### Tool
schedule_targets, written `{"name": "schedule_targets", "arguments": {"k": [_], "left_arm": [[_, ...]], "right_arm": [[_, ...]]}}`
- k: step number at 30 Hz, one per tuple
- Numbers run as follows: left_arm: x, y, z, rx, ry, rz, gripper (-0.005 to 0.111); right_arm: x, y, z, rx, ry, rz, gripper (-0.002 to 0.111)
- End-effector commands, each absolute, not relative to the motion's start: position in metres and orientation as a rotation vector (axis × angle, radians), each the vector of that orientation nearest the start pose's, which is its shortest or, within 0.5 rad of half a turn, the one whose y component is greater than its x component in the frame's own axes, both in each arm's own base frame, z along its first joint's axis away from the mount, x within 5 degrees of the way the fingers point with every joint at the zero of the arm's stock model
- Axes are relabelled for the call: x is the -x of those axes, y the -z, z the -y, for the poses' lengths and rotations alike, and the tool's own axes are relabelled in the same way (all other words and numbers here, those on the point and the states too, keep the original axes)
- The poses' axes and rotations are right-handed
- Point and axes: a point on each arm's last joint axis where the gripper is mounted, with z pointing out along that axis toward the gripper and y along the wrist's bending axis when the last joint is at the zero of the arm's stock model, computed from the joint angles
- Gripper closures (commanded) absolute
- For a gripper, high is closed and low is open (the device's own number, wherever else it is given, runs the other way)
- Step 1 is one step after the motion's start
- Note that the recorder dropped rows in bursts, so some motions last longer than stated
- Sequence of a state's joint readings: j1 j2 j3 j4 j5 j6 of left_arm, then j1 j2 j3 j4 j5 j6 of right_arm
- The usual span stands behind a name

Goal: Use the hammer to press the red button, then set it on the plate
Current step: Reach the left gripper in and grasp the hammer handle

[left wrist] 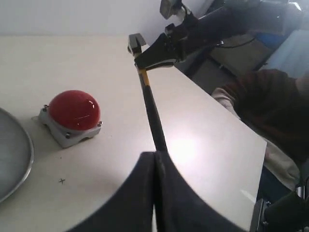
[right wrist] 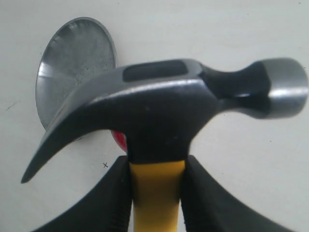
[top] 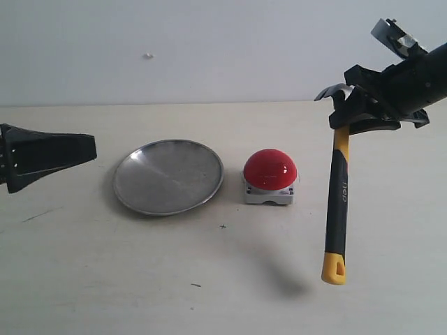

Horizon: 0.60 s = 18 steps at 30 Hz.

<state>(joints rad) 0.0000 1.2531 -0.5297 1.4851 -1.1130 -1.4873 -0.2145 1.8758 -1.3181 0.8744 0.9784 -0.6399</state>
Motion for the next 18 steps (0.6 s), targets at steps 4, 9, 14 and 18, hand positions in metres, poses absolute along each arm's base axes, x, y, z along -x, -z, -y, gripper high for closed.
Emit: {"name": "schedule_targets", "arguments": {"k": [4, 9, 14, 18], "left_arm": [[-0.211, -0.25, 0.091, -0.621, 1.221, -1.875, 0.107], [-0.211, -0.26, 0.137, -0.842, 1.325, -1.812, 0.107], [-0.216, -0.268, 0.187, -0.995, 1.343, -1.772, 0.106], [-0.23, -0.246, 0.218, -0.965, 1.214, -1.921, 0.093]], "right_arm": [[-0.385, -0.234, 0.024, -0.069, -0.869, -2.531, 0.108], [-0.384, -0.235, 0.023, -0.07, -0.887, -2.53, 0.108], [-0.384, -0.235, 0.023, -0.071, -0.889, -2.529, 0.108], [-0.384, -0.235, 0.023, -0.071, -0.891, -2.529, 0.108]]}}
